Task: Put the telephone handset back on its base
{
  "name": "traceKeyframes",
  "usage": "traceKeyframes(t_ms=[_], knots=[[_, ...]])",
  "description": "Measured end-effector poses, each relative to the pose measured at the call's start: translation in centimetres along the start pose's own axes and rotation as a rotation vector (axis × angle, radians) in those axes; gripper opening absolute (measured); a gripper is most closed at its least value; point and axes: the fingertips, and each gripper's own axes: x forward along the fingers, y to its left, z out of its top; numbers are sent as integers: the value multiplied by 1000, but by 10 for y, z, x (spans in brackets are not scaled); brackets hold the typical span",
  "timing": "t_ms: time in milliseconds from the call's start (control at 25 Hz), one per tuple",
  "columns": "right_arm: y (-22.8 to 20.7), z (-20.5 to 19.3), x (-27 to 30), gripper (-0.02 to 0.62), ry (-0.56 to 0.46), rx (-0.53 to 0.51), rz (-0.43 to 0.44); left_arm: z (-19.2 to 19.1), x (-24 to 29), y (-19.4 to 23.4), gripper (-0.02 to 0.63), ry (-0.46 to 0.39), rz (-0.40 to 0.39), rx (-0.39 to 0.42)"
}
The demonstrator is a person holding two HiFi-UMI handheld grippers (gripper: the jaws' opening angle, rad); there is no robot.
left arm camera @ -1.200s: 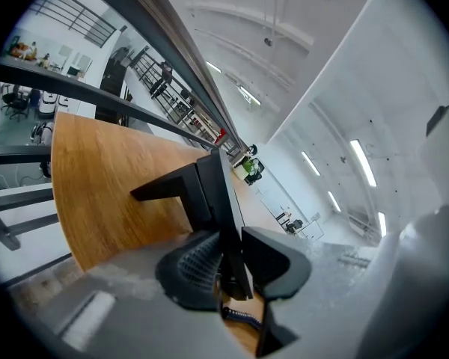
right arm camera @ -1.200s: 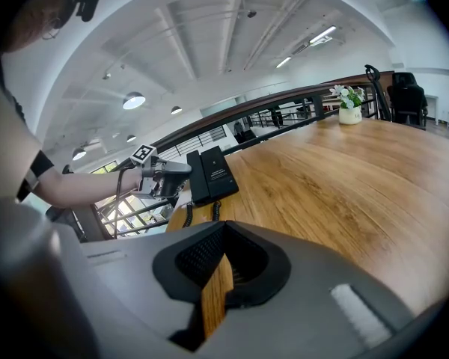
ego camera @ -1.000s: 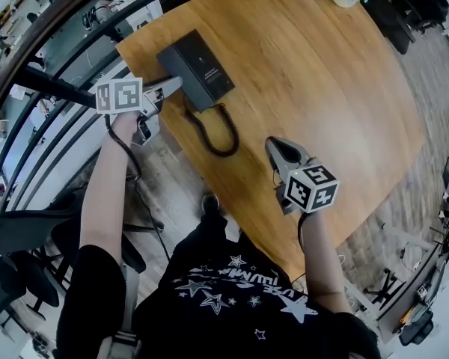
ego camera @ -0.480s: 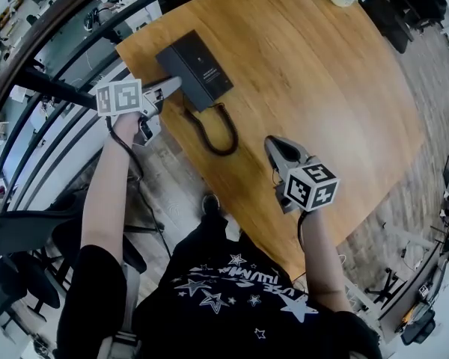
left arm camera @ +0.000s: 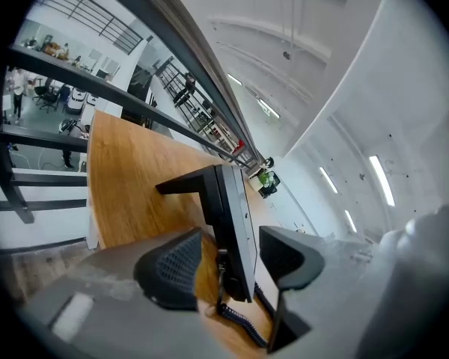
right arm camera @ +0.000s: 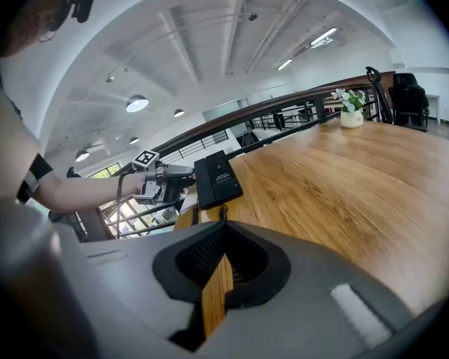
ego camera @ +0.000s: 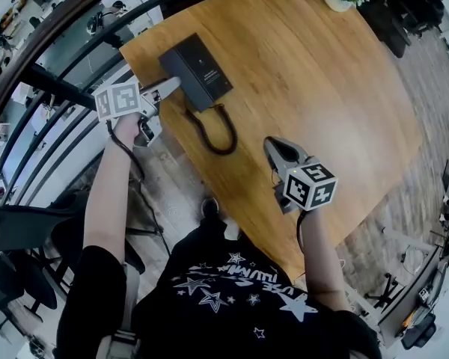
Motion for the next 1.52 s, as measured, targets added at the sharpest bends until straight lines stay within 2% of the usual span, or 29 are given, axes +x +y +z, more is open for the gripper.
traceKeyframes(t_ms=[240,480,640,880,960,1160,1520], knots=[[8,4,-8,2,-29,-12,13,-5,-23,-17,250,-100,-3,-50],[18,10,-27,2,-69,-32,23,-39,-48,-60,250,-131,-53,-45],[24,9,-45,2,-85,-32,29,-53,-67,-81,250,-168,-49,4],[36,-19,-64,2,-58,-36,39,-83,-95,-89,173,-234,23,71],[39,-26,-68,2,-46,-44,54,-101,-98,-92,144,-230,51,94],[40,-39,-91,2,-36,-69,106,-154,-95,-111,143,-147,142,232],[28,-71,-159,2,-48,-77,171,-239,-103,-182,127,-168,177,231]])
